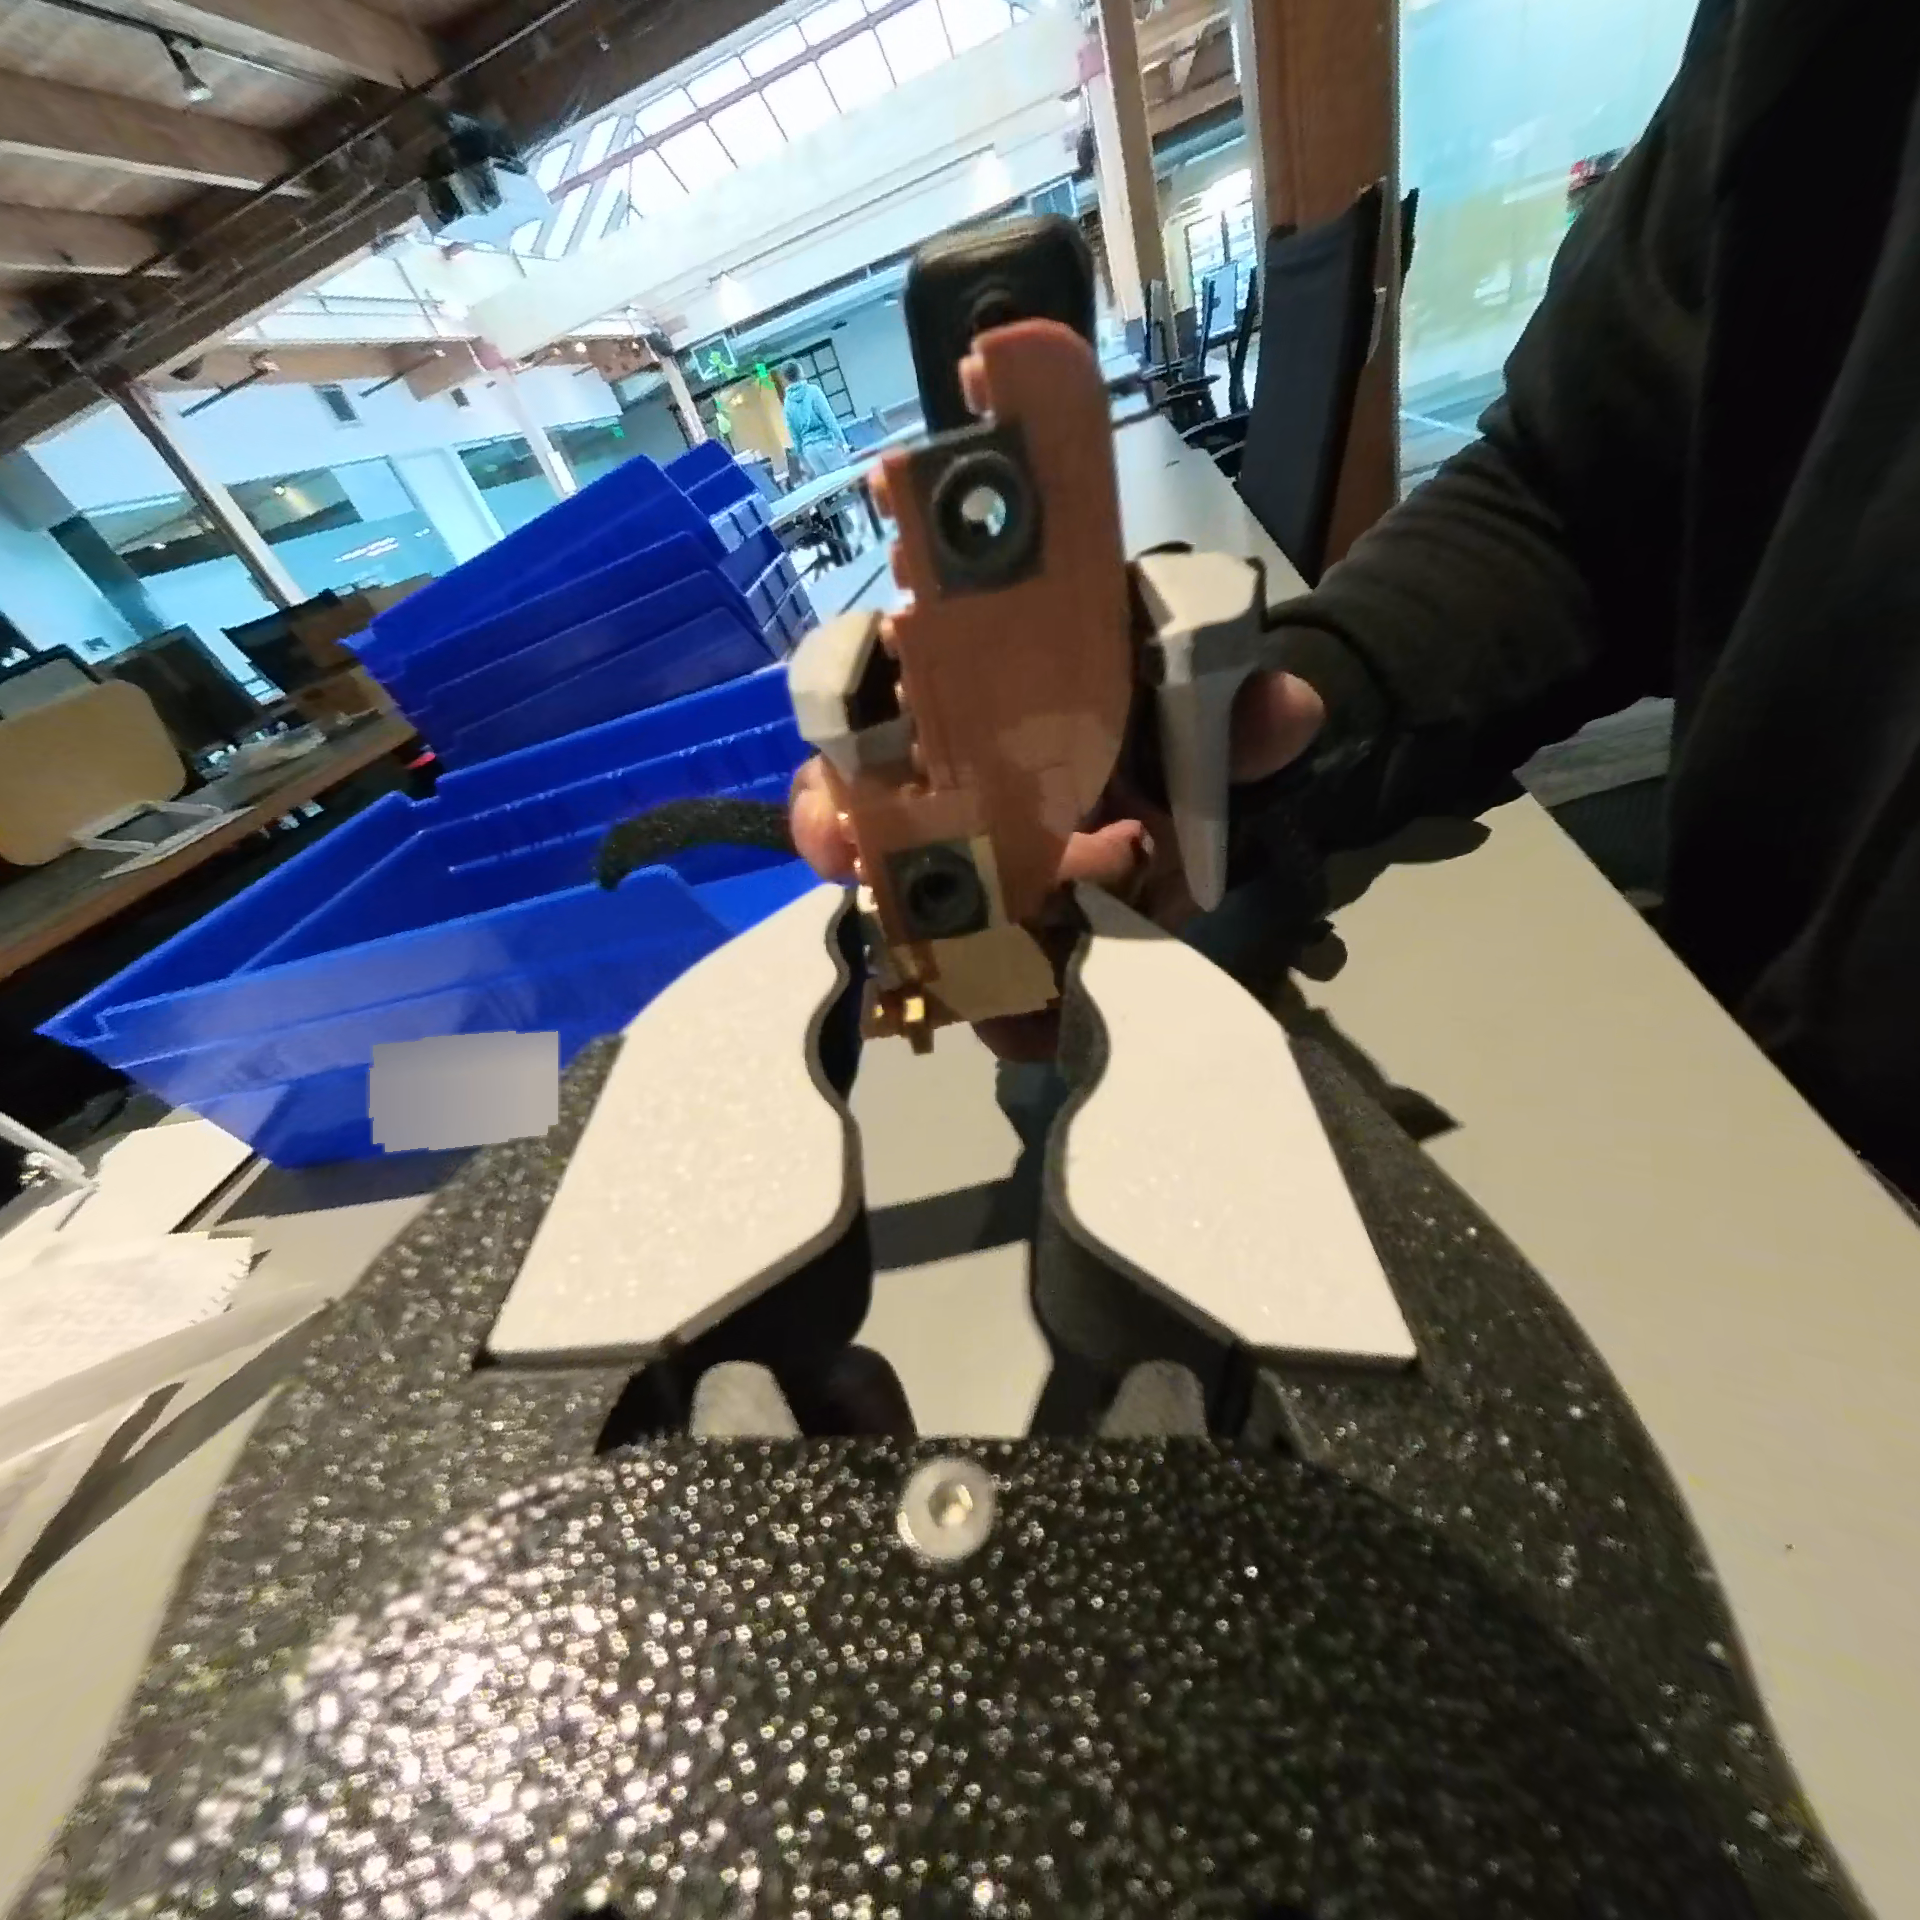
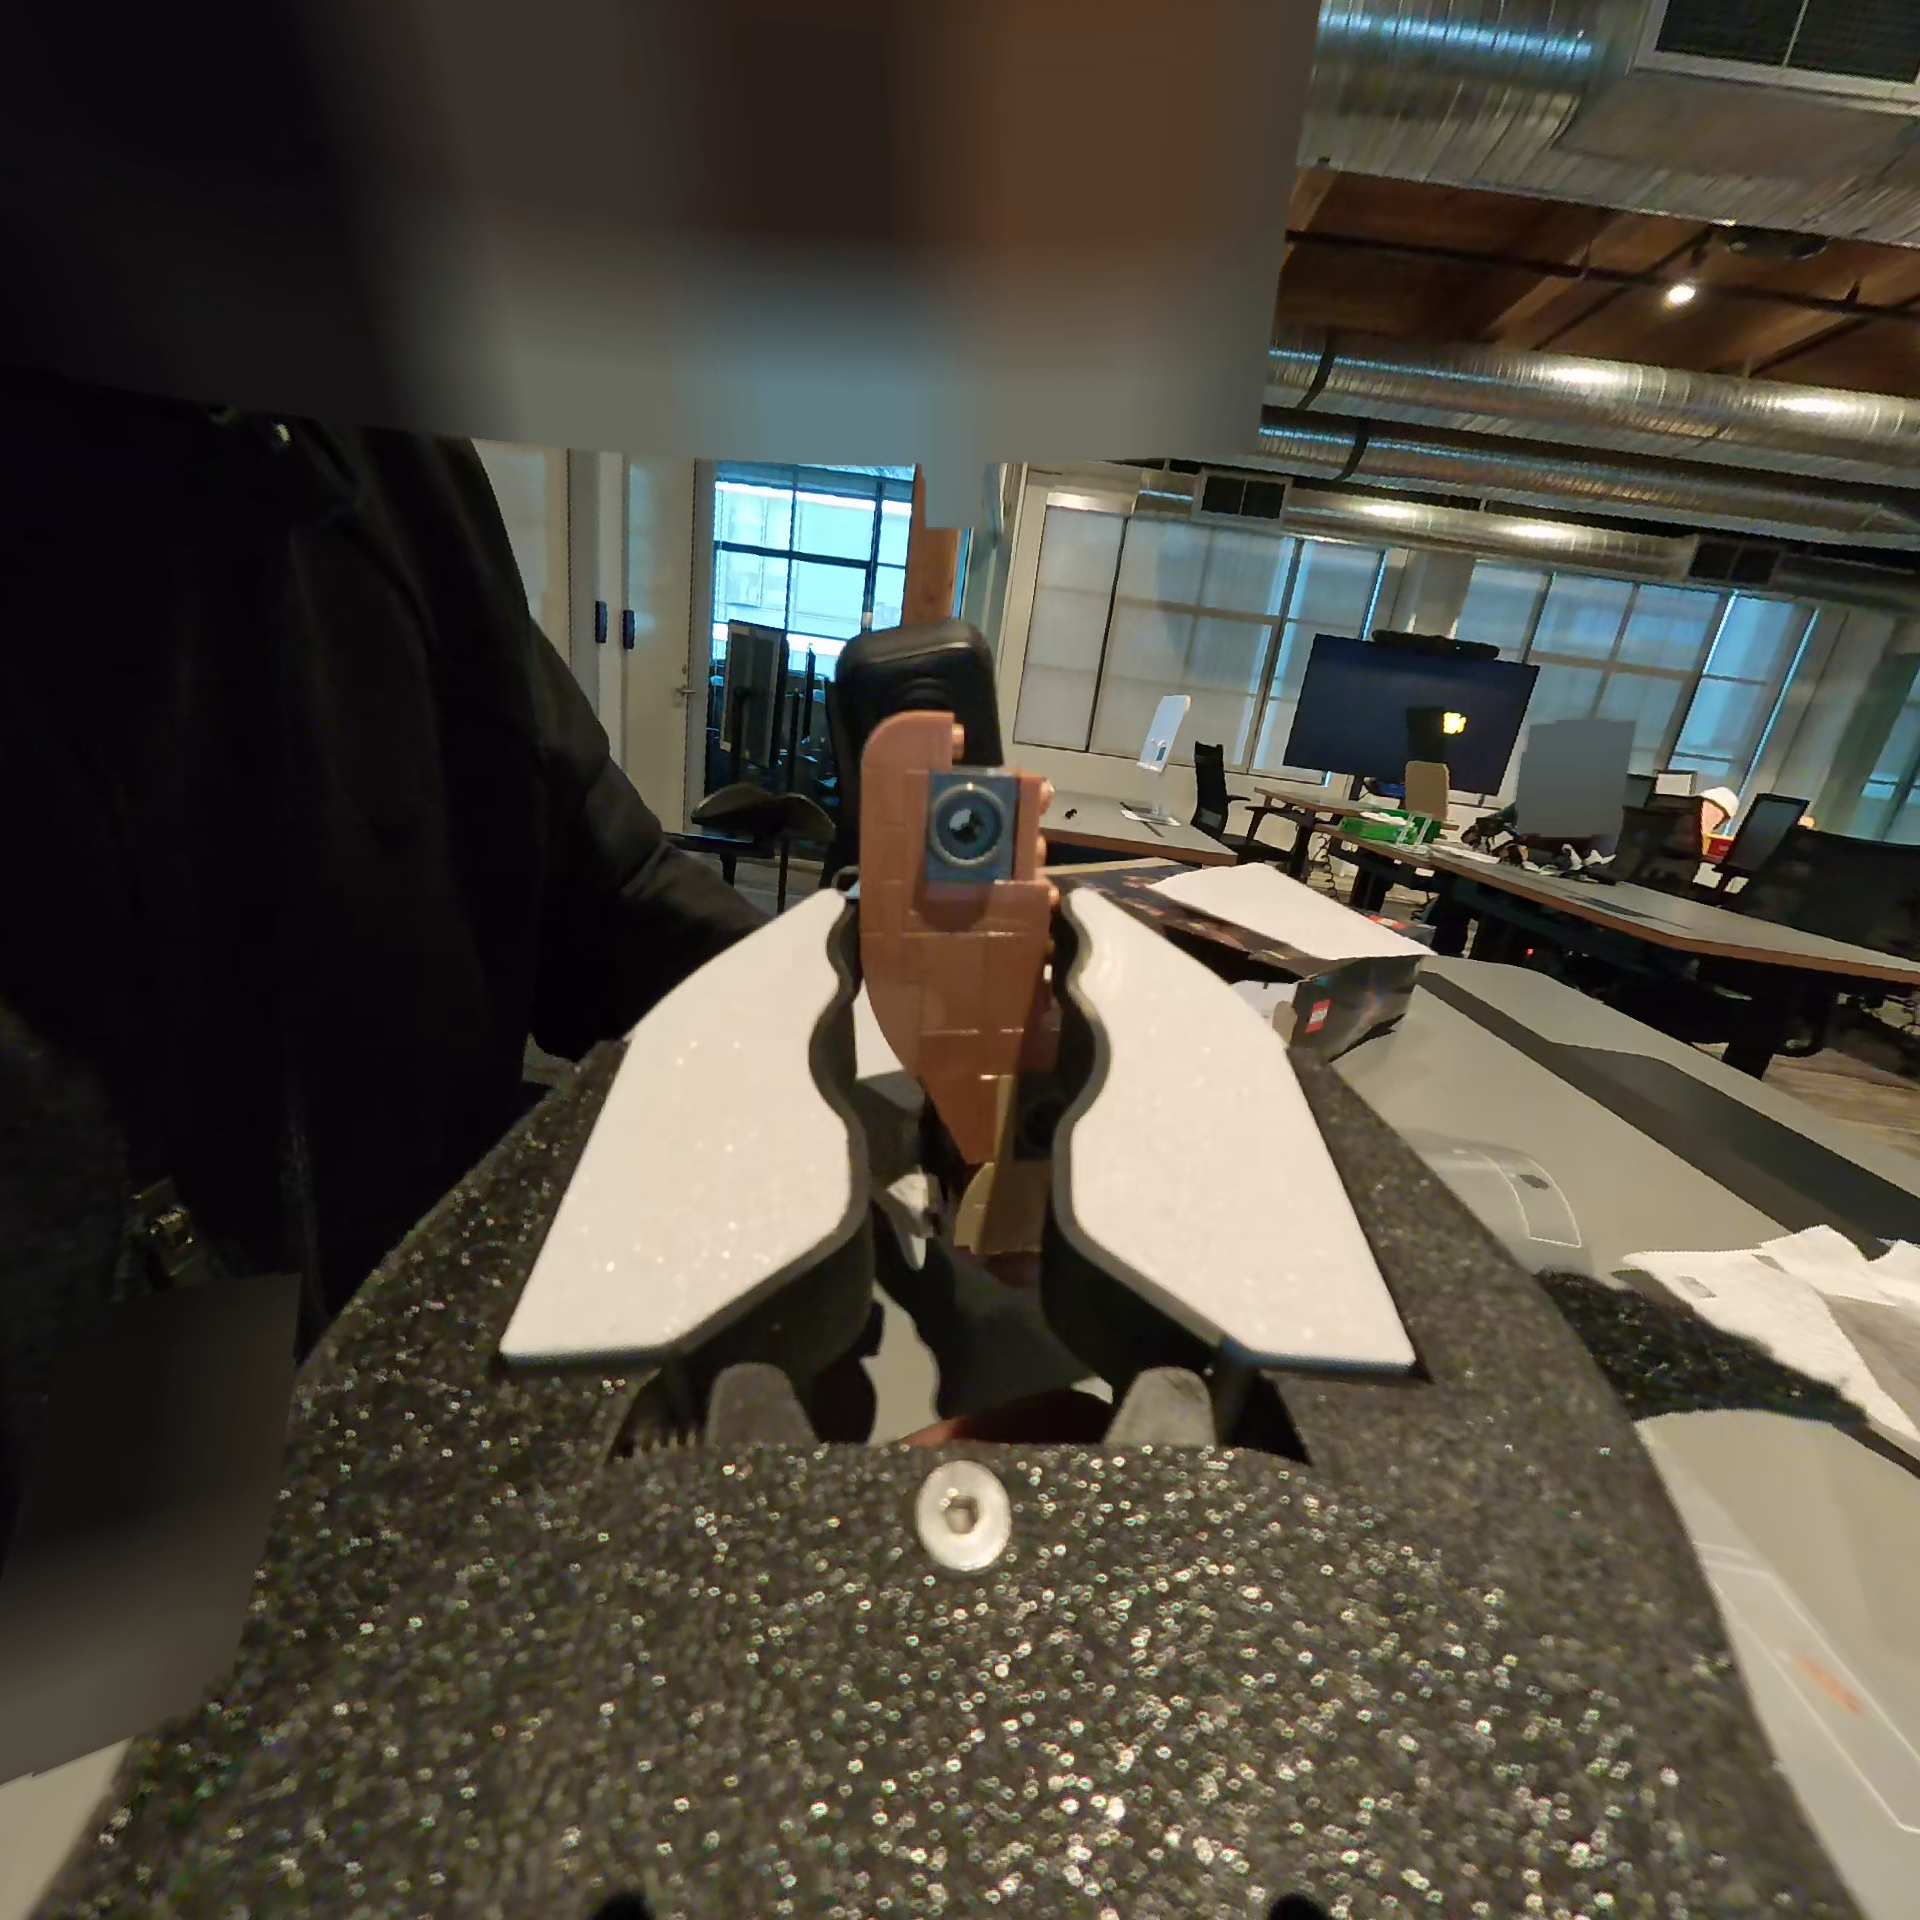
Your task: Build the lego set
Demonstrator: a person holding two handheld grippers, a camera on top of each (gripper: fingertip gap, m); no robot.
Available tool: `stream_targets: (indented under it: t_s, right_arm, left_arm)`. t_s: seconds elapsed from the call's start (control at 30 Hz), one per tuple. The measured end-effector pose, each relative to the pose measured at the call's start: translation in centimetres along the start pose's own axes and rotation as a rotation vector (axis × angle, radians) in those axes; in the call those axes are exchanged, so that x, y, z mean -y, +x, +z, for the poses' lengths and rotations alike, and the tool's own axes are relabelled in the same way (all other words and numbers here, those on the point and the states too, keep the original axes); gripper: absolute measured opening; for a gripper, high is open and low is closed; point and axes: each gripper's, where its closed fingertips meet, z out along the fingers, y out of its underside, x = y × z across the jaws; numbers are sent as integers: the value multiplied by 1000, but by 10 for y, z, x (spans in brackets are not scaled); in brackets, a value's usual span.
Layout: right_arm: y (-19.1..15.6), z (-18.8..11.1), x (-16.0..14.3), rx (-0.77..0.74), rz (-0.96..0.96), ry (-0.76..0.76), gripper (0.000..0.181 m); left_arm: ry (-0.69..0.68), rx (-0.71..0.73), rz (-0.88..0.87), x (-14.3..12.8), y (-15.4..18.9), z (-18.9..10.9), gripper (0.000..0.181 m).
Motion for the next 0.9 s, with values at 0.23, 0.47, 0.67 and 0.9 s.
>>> stream_targets:
  t_s: [0.23,0.47,0.67,0.9]
  right_arm:
    - [3,0,-9,-28,-39,-98,40]
    - [12,-13,-6,-74,-144,-204,57]
    - [4,-6,-7,-65,-229,-306,52]
    - [-2,-4,-7,-61,-247,-320,35]
  left_arm:
    - [-31,4,4,-7,-3,-2,33]
    - [-82,27,38,-16,-9,-6,32]
    - [-65,11,65,-18,-8,-7,33]
    - [-88,-8,85,-24,-3,-4,33]
